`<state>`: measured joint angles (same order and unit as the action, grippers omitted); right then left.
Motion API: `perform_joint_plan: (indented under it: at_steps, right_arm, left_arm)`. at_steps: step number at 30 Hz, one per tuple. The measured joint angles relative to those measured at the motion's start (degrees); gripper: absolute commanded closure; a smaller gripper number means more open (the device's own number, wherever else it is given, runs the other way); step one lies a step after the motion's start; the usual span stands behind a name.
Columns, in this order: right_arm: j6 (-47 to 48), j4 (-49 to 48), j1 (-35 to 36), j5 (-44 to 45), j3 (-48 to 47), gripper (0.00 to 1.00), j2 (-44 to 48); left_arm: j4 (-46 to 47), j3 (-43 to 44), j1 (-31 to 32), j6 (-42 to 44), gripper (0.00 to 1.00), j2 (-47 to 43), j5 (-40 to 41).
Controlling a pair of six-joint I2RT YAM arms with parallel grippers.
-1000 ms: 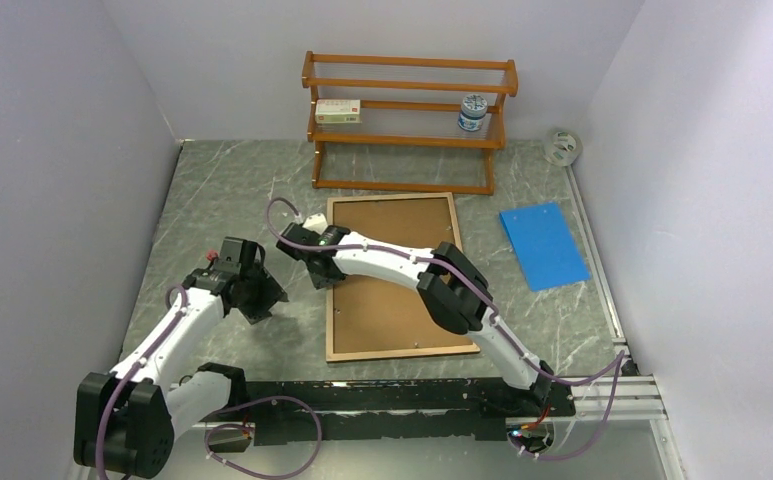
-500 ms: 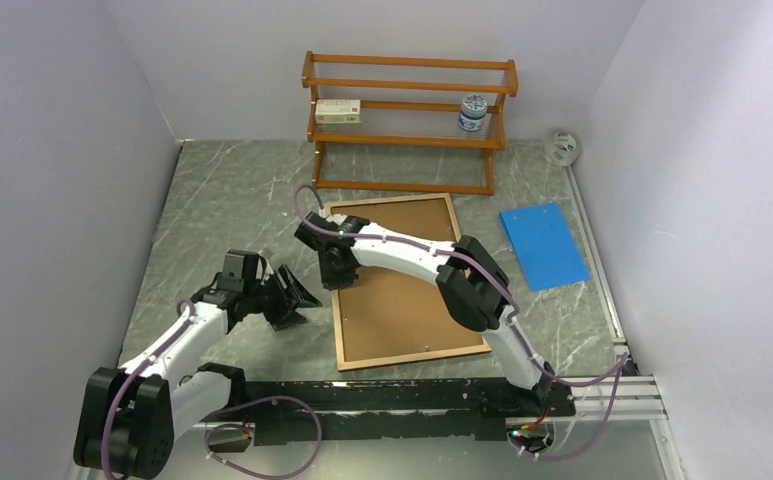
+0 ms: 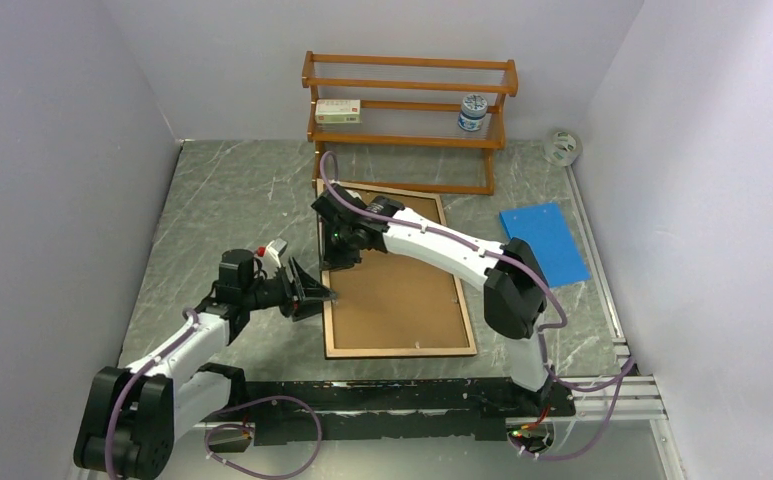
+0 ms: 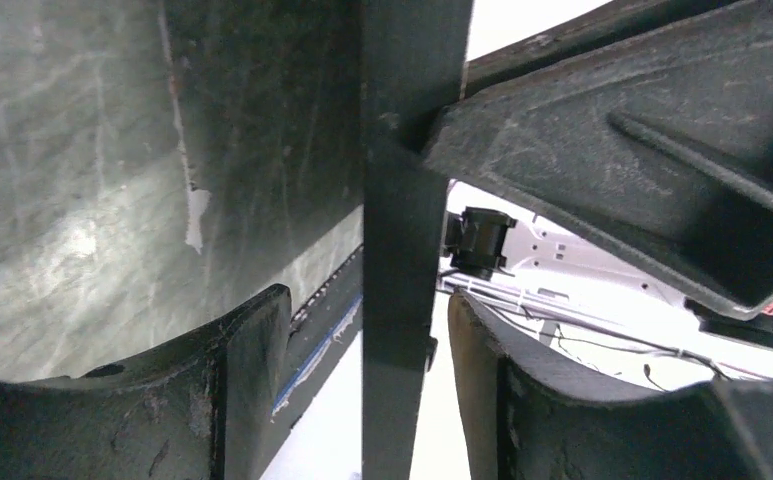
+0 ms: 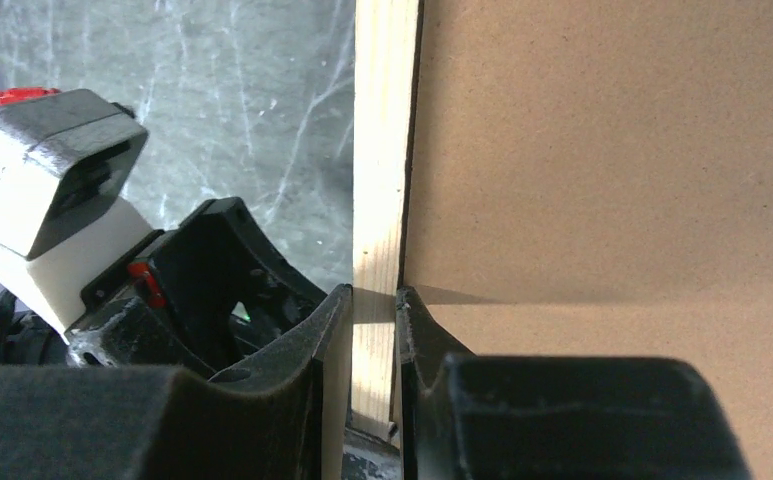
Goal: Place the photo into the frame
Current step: Turn over the photo frame at the center of the board.
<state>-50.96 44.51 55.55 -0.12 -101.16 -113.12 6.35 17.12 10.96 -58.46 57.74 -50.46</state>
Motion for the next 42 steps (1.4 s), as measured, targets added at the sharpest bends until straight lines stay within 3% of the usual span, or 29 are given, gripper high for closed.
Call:
perform_joint_plan:
  at_steps: [3,6,7,9,13,20,27,33,42]
  right_arm:
    - [-0.4,-1.4,0.1,-1.1,0.4,0.97,0.0]
    - [-0.7,-1.7,0.1,-1.9,0.6,0.94,0.0]
    - [-0.7,-1.7,0.1,-1.9,0.7,0.9,0.0]
    - [-0.8,-1.8,0.1,-1.9,0.7,0.71,0.0]
    - [-1.7,-2.6,0.0,-1.4,0.8,0.5,0.8]
    - [-2.4,-2.7,-0.6,4.3,2.6,0.24,8.9]
    - [-1.7,-4.0,-5.7,13.6,10.4,0.21,24.1]
    - [-0.5,-5.1,-12.6,15.0,15.2,0.18,30.9]
    - [-1.4,-7.1,-17.2,11.2,16.5,0.13,31.4]
  left_arm:
    - [1.7,0.3,0.0,-0.7,0.43,1.5,-2.2]
    - [2.0,1.2,0.0,-0.9,0.6,3.4,-3.4]
    - [2.0,1.6,0.0,-0.8,0.67,3.8,-3.7]
    - [1.4,2.4,0.0,-0.7,0.81,4.0,-3.7]
    - [-5.5,5.7,0.0,2.9,0.97,3.4,-2.5]
    - [-23.9,16.1,0.1,11.0,0.97,1.1,1.4]
    - [-48.0,35.7,0.1,23.0,0.97,4.2,7.1]
    - [-64.3,54.7,0.1,33.2,0.97,8.3,15.3]
    - [-74.3,73.9,0.5,48.5,0.98,11.9,26.9]
